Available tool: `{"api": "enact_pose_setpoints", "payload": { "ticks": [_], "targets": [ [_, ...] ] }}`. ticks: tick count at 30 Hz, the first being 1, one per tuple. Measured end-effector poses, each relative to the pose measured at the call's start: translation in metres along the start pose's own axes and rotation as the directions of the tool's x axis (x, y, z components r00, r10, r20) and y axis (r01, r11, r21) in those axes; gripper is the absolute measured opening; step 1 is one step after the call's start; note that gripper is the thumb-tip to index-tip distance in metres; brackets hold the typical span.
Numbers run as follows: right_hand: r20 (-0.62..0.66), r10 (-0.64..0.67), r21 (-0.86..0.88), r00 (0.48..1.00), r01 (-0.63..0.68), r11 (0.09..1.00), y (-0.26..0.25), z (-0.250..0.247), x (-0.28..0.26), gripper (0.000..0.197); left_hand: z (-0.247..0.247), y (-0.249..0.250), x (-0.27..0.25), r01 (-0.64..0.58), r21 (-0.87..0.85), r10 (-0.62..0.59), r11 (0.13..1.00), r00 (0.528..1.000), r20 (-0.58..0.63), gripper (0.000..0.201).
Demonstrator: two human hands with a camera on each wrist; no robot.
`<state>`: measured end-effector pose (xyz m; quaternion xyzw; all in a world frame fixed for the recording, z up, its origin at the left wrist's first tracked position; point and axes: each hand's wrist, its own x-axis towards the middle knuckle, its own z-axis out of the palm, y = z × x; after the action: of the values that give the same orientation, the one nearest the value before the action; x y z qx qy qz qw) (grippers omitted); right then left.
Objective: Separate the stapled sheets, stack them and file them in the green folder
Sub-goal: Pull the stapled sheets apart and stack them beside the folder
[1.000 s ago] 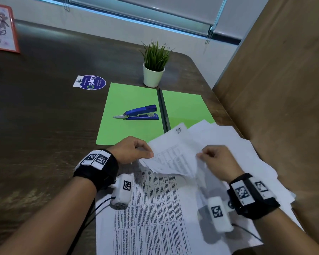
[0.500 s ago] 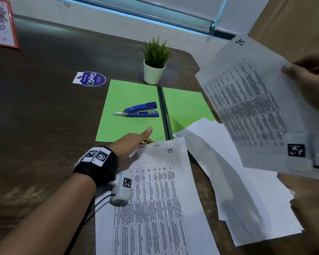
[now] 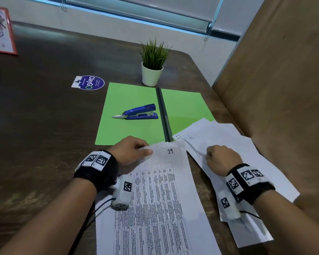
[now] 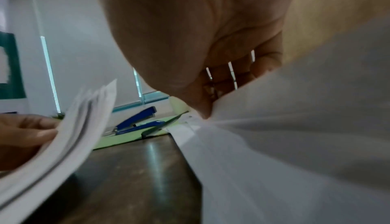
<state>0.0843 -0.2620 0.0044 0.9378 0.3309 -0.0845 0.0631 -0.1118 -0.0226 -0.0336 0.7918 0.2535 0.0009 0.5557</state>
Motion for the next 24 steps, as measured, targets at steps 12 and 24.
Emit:
{"api": "enact_pose_setpoints", "payload": {
  "ticks": [12, 24],
  "targets": [
    [-0.184, 0.060, 0.294, 0.981, -0.003, 0.956, -0.016, 0.000, -0.009, 0.044, 0.002, -0.003, 0.004, -0.078, 0.008, 0.078, 0.997, 0.997, -0.024, 0.025],
    [-0.117, -0.136, 0.888, 0.984, 0.165, 0.430, -0.032, 0.055, -0.054, 0.009, 0.012, -0.001, 0.004, -0.113, 0.094, 0.127, 0.989, 0.978, -0.163, 0.013]
  ]
}}
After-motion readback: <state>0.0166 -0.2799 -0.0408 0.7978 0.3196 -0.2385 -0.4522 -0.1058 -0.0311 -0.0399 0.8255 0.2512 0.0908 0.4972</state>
